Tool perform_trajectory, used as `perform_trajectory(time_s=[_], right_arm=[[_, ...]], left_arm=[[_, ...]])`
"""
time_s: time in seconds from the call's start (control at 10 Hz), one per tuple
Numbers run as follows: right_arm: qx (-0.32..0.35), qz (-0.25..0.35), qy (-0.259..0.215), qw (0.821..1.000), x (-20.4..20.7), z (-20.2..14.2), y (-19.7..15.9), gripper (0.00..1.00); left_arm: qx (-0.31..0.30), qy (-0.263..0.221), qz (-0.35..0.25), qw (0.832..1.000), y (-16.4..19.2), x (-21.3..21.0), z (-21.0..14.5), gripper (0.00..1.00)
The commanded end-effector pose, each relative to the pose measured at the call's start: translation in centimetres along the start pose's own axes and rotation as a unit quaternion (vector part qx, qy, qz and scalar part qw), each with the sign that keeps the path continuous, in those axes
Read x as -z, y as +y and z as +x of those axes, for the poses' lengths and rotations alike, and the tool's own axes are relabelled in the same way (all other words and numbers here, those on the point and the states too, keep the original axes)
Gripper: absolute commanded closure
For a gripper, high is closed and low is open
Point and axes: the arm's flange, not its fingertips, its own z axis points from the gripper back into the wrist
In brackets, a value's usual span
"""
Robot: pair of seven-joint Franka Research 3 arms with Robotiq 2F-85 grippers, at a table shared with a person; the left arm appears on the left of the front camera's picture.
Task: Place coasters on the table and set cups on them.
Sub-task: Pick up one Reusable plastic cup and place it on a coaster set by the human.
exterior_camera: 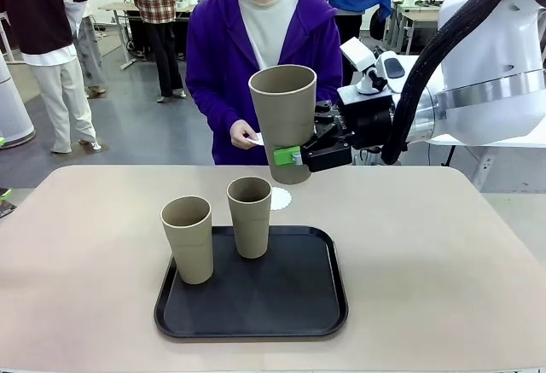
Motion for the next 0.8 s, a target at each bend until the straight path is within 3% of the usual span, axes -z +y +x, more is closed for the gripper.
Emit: perform_trajectory(time_s=[0.0, 0.1, 0.4, 0.7], right_arm=[[0.002, 0.004, -0.002, 1.0, 0.2, -0.1, -0.2, 1.0], [0.0, 0.0, 0.0, 1.0, 0.0, 0.0, 0.0, 0.19], [0.024, -0.024, -0.076, 0.997, -1.5, -1.1, -8.9, 0.19], [0.058, -0.068, -0.092, 0.992, -1.4, -5.7, -16.4, 0.19]], left_arm=[[0.003, -0.003, -0.009, 1.0, -0.3, 0.0, -0.1, 0.0], [0.003, -0.003, -0.009, 1.0, -0.3, 0.0, -0.1, 0.0], [0.003, -0.003, -0.009, 1.0, -0.3, 0.0, -0.1, 0.0], [0.003, -0.003, -0.009, 1.0, -0.3, 0.0, -0.1, 0.0]])
